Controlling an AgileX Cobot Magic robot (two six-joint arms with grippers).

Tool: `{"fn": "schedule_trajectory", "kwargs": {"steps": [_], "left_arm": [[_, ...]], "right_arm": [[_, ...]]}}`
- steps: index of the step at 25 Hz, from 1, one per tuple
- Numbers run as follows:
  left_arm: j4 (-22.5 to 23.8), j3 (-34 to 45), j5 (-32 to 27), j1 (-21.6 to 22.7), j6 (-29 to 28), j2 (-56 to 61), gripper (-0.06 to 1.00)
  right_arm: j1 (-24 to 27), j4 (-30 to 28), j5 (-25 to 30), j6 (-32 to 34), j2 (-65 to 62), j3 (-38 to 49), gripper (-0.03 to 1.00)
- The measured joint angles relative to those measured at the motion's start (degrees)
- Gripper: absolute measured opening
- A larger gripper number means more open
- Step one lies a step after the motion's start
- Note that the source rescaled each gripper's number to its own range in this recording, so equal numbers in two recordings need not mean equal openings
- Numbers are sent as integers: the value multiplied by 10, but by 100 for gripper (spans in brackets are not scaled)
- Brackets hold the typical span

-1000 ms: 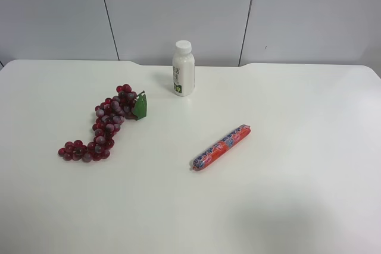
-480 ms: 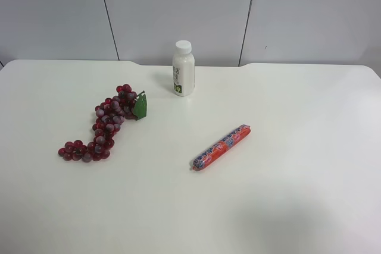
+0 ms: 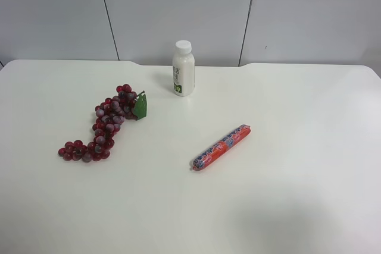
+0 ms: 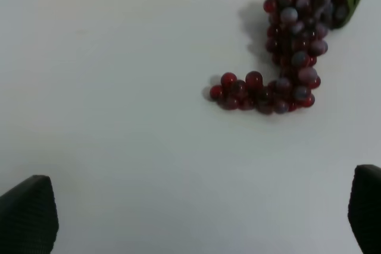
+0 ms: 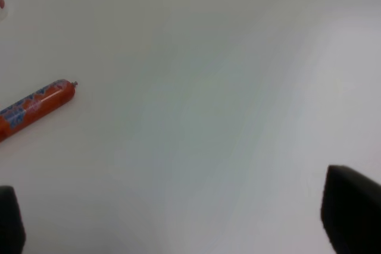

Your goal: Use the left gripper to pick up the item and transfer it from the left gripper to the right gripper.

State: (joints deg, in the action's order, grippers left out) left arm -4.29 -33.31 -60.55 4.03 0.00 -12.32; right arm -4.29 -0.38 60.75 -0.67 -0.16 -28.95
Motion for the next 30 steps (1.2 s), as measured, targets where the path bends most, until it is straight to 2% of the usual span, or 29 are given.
{"fn": "schedule_trajectory", "kwargs": {"steps": [4,7,12,17,22,30], "left_arm": [[-8,-46,9,-19,57,-104,100],[-4,-77,18,-73,76,-167,100],[37,-110,20,-182,92,-273,100],[67,-122,49,-246,92,-389,100],[73,-123,97,-277,93,-500,100],[75,-123,159,-280,93,-640,100]], "right_arm": [[0,0,0,0,0,0,100],[0,0,0,0,0,0,100],[0,0,0,0,0,0,100],[0,0,0,0,0,0,100],[0,0,0,0,0,0,100],[0,0,0,0,0,0,100]]}}
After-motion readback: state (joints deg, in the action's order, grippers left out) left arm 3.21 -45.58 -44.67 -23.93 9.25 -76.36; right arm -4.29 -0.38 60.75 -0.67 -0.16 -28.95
